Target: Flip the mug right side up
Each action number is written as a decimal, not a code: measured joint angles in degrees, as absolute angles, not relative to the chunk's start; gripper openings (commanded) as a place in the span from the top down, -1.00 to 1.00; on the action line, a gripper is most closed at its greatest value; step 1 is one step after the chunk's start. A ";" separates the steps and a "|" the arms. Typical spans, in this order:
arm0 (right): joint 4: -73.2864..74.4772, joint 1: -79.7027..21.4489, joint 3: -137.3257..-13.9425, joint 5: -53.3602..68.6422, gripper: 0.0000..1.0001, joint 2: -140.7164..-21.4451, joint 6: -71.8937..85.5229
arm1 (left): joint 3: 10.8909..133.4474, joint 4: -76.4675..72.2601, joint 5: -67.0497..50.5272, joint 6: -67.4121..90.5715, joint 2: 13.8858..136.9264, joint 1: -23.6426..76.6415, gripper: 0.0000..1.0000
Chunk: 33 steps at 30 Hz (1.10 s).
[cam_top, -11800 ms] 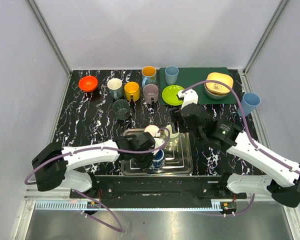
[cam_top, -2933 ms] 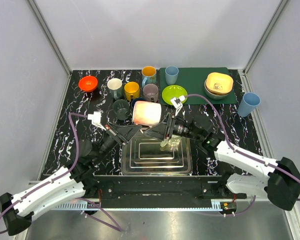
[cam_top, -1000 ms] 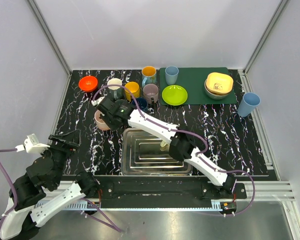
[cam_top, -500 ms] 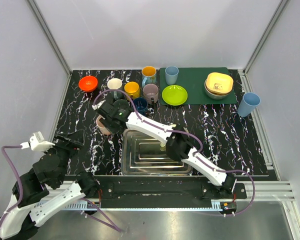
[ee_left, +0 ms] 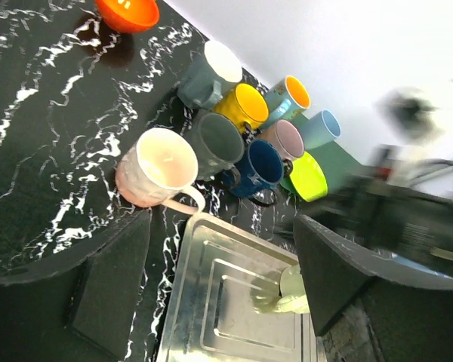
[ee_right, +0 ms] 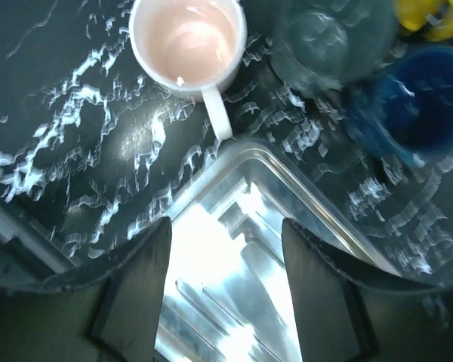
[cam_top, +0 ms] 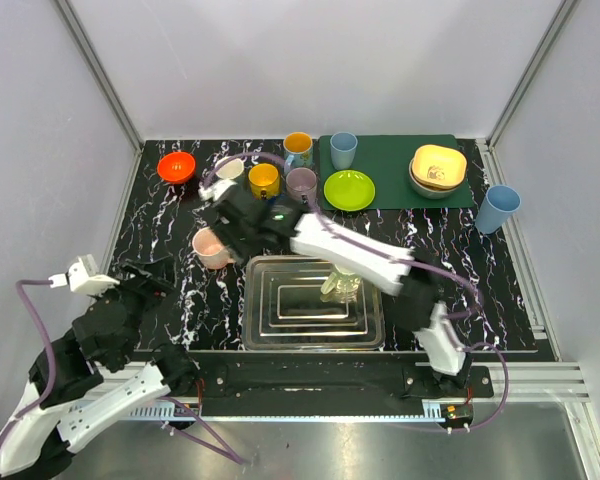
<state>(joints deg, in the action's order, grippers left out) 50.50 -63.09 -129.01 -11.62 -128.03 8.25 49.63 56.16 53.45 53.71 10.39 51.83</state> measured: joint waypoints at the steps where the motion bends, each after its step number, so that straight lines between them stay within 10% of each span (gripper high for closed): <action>1: 49.65 -63.20 -123.55 -12.56 -0.36 -121.51 8.51 | 49.50 55.18 52.75 53.06 11.09 51.83 -0.60; 12: 41.58 -59.09 -79.22 -31.92 -0.40 -65.10 16.05 | 40.77 26.28 22.74 41.58 48.10 52.45 -0.47; 33: 43.77 -57.36 -61.84 -33.10 -0.41 -51.42 22.22 | 64.60 21.34 -3.03 9.15 94.06 56.14 -0.63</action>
<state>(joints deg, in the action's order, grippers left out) 43.77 -57.36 -61.84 -33.10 -51.42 22.22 64.60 21.34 -3.03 9.15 94.06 56.14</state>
